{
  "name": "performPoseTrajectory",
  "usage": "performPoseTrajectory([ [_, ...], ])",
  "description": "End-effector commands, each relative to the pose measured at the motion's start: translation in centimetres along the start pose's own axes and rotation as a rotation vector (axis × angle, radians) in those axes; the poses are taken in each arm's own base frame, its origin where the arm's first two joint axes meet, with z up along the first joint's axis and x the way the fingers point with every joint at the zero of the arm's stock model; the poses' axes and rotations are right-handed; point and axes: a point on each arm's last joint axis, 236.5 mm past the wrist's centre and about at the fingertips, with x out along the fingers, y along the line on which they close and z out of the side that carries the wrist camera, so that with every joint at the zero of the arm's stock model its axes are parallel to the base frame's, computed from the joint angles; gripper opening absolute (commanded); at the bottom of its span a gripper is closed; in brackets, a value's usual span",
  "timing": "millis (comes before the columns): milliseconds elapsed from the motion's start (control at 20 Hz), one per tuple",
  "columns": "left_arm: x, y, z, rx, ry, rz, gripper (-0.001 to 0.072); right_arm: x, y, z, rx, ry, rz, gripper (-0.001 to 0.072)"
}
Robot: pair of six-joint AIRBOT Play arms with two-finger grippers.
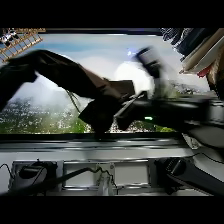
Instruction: Fold the clothes and pants, and hang the long-sleeved shirts on hangers.
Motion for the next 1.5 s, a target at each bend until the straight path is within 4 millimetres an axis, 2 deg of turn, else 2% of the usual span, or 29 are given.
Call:
performPoseTrajectory([
  [0, -7.6, -4.4, 6.6, 0.088, -0.228, -0.059, 0.0007, -9.6, 0.3, 3.1, -0.176, -0.145, -0.076, 0.0014],
  [100, -10.6, -6.2, 7.9, 0.122, -0.286, -0.089, 0.0007, -12.8, -0.1, 2.6, -0.201, -0.146, -0.119, 0.0013],
  [250, -13.6, -8.5, 8.4, 0.126, -0.319, -0.151, 0.0006, -16.1, 0.1, 1.9, -0.212, -0.148, -0.136, 0.0013],
  [350, -15.3, -9.7, 9.1, 0.103, -0.357, -0.189, 0.0006, -17.7, 0.6, 2.1, -0.216, -0.165, -0.133, 0.0013],
  [450, -16.1, -10.3, 9.8, 0.109, -0.378, -0.2, 0.0006, -18.7, 0.5, 2.7, -0.221, -0.19, -0.149, 0.0013],
  [500, -15.8, -10.2, 9.9, 0.108, -0.378, -0.196, 0.0006, -18.8, -0.4, 2.9, -0.223, -0.192, -0.188, 0.0013],
  [600, -13.6, -8.9, 9.2, 0.113, -0.331, -0.161, 0.0006, -18.4, -3.4, 3.7, -0.248, -0.175, -0.315, 0.0013],
  [700, -9.0, -6.5, 7.1, 0.076, -0.229, -0.119, 0.0006, -17.2, -7.0, 5.2, -0.331, -0.141, -0.476, 0.0013],
  [750, -6.4, -5.0, 5.7, 0.053, -0.169, -0.092, 0.0006, -16.3, -9.0, 6.6, -0.379, -0.13, -0.569, 0.0011],
  [850, -0.7, -1.2, 1.4, -0.001, -0.024, -0.028, 0.0006, -13.7, -12.7, 10.0, -0.459, -0.128, -0.732, 0.0011],
  [900, 2.2, 1.1, -1.3, -0.031, 0.047, 0.015, 0.0007, -11.7, -14.6, 11.5, -0.481, -0.125, -0.783, 0.0011],
  [950, 4.6, 3.6, -3.7, -0.055, 0.098, 0.064, 0.0007, -9.3, -17.4, 12.4, -0.479, -0.107, -0.826, 0.0011],
  [1000, 6.9, 6.3, -6.2, -0.074, 0.14, 0.123, 0.0007, -6.8, -20.6, 12.7, -0.454, -0.079, -0.855, 0.0011],
  [1050, 8.6, 8.9, -8.2, -0.089, 0.161, 0.183, 0.0007, -4.0, -24.7, 12.4, -0.385, -0.057, -0.875, 0.0011],
  [1150, 11.4, 14.0, -12.0, -0.102, 0.167, 0.313, 0.0008, 1.6, -32.6, 11.2, -0.17, -0.107, -0.864, 0.0017],
  [1200, 12.4, 16.3, -13.8, -0.123, 0.163, 0.374, 0.0054, 4.3, -35.6, 10.4, -0.016, -0.163, -0.823, 0.0241],
  [1250, 13.2, 17.6, -16.0, -0.153, 0.191, 0.406, 0.0408, 6.9, -37.7, 8.6, 0.177, -0.184, -0.763, 0.0513],
  [1300, 13.7, 17.9, -18.2, -0.213, 0.236, 0.409, 0.0651, 9.0, -38.4, 6.5, 0.333, -0.157, -0.7, 0.0521],
  [1350, 13.8, 17.4, -20.1, -0.231, 0.306, 0.383, 0.0683, 10.8, -38.0, 4.3, 0.426, -0.095, -0.644, 0.0511],
  [1450, 13.0, 16.2, -22.1, -0.204, 0.428, 0.321, 0.0682, 12.0, -37.0, 0.6, 0.451, 0.057, -0.631, 0.0422],
])
